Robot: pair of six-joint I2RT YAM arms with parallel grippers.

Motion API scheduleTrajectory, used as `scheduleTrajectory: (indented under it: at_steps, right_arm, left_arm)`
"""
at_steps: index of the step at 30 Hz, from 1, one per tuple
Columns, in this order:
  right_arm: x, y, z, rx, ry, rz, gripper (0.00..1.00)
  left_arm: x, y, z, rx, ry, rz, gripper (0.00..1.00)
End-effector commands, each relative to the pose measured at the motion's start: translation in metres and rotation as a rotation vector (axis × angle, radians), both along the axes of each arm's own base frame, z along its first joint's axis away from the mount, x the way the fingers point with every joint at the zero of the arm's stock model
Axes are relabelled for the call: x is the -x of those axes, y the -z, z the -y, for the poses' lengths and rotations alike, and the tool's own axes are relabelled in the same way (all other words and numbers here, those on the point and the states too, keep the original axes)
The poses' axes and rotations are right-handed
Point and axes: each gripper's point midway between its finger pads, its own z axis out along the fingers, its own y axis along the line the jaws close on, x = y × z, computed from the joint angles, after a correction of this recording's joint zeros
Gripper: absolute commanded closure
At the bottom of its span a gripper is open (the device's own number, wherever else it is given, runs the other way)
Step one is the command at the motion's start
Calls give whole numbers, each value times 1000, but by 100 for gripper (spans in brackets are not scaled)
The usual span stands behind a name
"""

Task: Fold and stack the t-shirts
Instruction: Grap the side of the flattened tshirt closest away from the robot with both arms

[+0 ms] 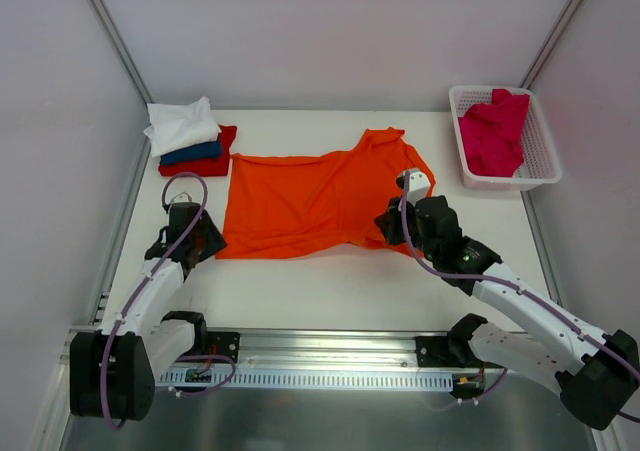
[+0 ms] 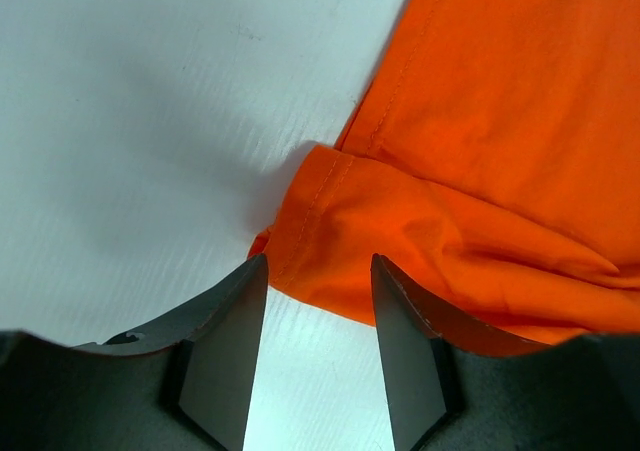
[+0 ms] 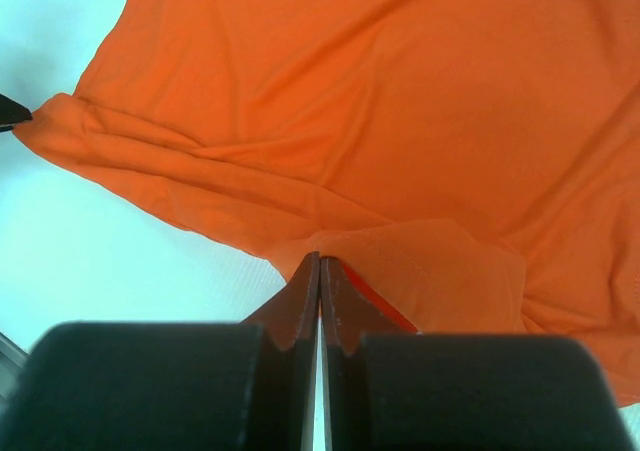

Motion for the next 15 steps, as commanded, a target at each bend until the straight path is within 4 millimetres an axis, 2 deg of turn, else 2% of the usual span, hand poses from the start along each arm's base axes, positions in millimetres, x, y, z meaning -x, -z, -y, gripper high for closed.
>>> scheduleTrajectory:
  at_steps: [1,15]
  right_arm:
    - [-8,-23,-4,-37,7,69,100]
    - [-9,-25,-5,-53,-3,80,100]
  left_arm:
    - [-5,-10,-2,8,-32,0,53]
    - [1,3,-3,-17,-37,-121,48]
